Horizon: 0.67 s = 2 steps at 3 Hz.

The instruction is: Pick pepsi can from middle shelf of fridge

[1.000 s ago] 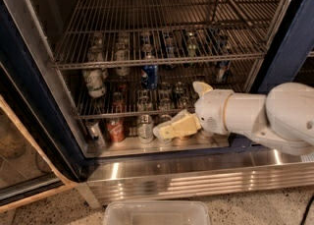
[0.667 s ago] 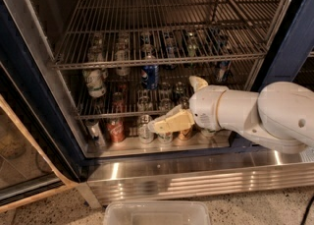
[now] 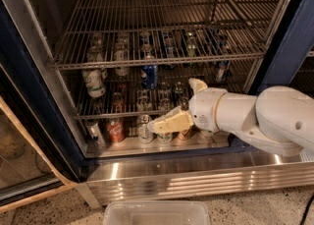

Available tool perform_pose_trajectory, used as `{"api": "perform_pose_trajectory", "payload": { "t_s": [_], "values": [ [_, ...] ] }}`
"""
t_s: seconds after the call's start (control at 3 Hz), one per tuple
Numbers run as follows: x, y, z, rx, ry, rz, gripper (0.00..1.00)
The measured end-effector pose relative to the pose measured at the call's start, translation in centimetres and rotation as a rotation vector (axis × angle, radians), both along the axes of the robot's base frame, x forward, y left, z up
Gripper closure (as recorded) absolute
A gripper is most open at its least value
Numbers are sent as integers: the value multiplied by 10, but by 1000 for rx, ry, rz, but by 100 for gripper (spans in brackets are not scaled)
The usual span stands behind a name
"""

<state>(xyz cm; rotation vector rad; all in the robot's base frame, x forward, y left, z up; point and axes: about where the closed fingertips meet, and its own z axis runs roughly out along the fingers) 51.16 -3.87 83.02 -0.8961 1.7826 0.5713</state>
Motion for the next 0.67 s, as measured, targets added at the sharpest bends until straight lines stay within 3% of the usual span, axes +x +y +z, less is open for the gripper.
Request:
{"api": "perform_pose_trajectory", "payload": {
  "t_s": [0.67],
  "values": [
    [38, 1, -35, 58, -17, -119, 0]
  ]
}}
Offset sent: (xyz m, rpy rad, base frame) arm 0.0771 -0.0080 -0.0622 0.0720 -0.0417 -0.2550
